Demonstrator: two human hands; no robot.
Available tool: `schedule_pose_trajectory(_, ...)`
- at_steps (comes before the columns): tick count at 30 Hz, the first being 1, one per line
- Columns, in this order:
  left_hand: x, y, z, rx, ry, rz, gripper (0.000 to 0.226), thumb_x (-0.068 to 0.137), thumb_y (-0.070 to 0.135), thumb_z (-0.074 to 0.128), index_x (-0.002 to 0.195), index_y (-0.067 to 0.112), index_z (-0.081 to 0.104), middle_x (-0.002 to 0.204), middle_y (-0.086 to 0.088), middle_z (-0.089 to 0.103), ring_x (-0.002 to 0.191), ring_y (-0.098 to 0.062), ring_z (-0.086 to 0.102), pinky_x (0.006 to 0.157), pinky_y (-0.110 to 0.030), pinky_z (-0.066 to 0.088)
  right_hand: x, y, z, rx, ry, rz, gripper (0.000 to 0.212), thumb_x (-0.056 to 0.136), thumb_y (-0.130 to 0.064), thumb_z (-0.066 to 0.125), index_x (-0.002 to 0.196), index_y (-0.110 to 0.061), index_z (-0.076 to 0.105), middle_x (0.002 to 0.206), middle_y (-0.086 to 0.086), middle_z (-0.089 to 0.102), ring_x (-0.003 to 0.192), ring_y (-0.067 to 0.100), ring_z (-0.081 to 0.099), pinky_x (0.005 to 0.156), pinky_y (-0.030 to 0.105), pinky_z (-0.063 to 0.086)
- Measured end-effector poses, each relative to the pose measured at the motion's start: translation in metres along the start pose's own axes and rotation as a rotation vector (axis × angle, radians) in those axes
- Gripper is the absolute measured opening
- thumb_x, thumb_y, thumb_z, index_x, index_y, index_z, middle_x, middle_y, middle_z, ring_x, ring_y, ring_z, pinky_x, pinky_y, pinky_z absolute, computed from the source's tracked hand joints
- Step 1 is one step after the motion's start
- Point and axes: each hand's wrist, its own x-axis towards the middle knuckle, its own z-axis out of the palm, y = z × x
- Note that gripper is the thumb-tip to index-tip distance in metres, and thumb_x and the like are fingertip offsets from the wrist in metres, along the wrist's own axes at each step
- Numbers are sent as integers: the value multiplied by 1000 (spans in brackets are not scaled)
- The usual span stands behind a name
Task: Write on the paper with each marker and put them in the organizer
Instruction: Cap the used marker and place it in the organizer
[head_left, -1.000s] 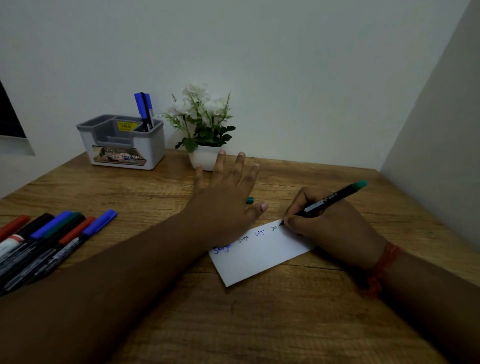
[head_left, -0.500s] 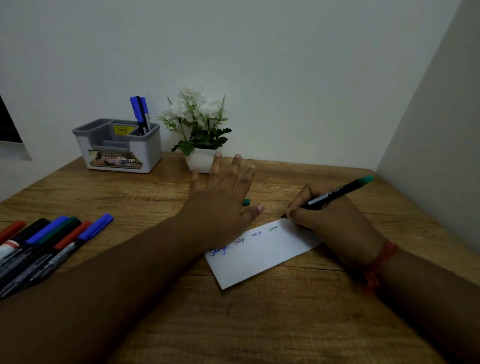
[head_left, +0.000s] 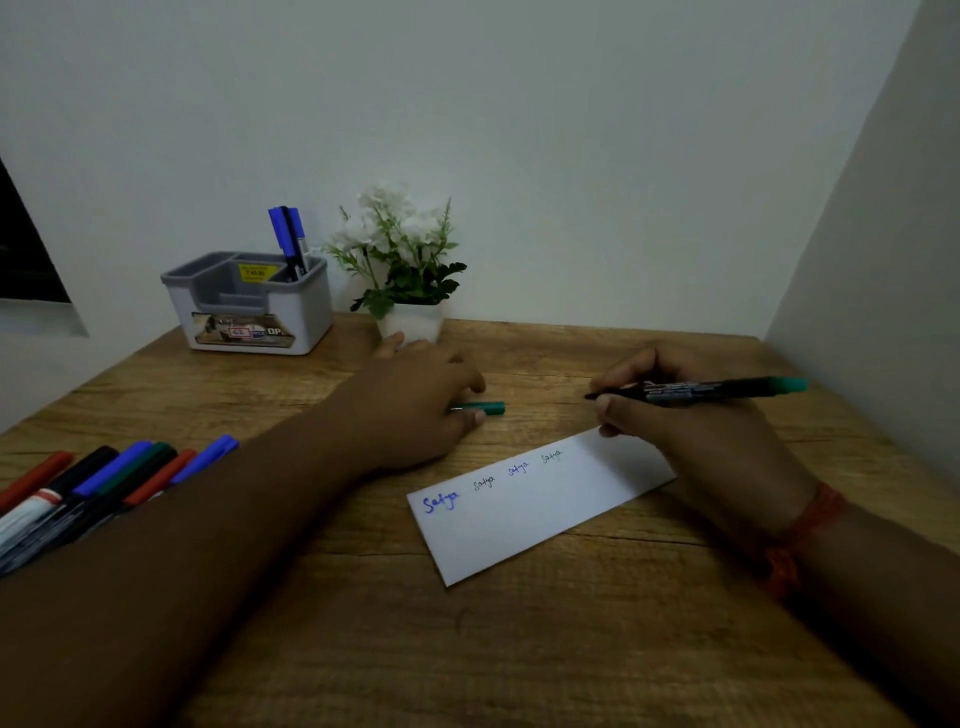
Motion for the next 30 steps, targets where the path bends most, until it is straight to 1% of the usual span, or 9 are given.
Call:
schedule_pose_trajectory(2,-1,0,-1,-45,-3,2,31,95,49,54,121,35,62,114,11,58,109,-11,52,97,-36,40,-1,1,-1,-13,1,-1,10,84,-16,76,92,-22,73,95,-5,76,90,12,73,93,42,58)
schedule_pose_trajectory(3,-2,1,-2,-76,1,0,27,95,45,56,118,34,64,110,11,59,103,-10,53,89,-34,44,-1,1,-1,-24,-6,-5,11,85,-19,76,93,-25,74,97,-7,76,94,10,72,95,42,56)
schedule_pose_trajectory(5,-2,2,-3,-121,-1,-5,22,95,39,59,115,34,65,107,12,60,98,-8,54,83,-33,47,-3,1,-1,-13,-25,-8,11,87,-24,74,96,-29,76,99,-11,76,95,5,72,97,42,55)
schedule_pose_trajectory(8,-2,3,-4,-230,44,4,16,95,31,61,110,32,67,101,16,59,94,-6,54,80,-31,47,-3,1,-2,35,-48,0,13,90,-21,69,96,-28,78,97,-14,77,91,0,72,97,37,55)
schedule_pose_trajectory(14,-3,19,-5,-401,212,87,13,95,24,61,105,31,68,90,24,57,90,-1,56,79,-29,49,-1,2,-1,158,-54,-14,9,93,-14,65,94,-12,74,94,5,78,92,18,76,93,43,59)
schedule_pose_trajectory(17,-3,24,-4,-435,215,108,13,95,26,61,104,33,67,90,26,57,89,-1,57,77,-29,49,-2,2,-1,186,-51,-50,10,93,-15,65,94,-9,73,93,8,78,91,21,76,92,46,59)
schedule_pose_trajectory(22,-3,29,-4,-417,219,138,13,96,27,60,106,33,66,89,28,54,89,2,55,73,-19,44,-2,2,0,178,-59,-80,10,93,-14,64,93,-7,72,92,8,78,89,21,76,90,46,60)
schedule_pose_trajectory(28,-4,29,-4,-447,225,111,12,96,27,59,105,33,65,94,16,62,87,-3,56,76,-37,51,0,3,-1,185,-50,-112,11,94,-11,62,92,-5,71,92,11,77,90,24,76,90,47,60)
schedule_pose_trajectory(30,-4,30,-4,-451,225,108,12,96,26,59,105,33,65,94,14,64,86,-4,57,76,-39,51,0,3,-1,179,-48,-115,11,94,-12,62,92,-5,71,92,11,77,89,24,76,89,47,60)
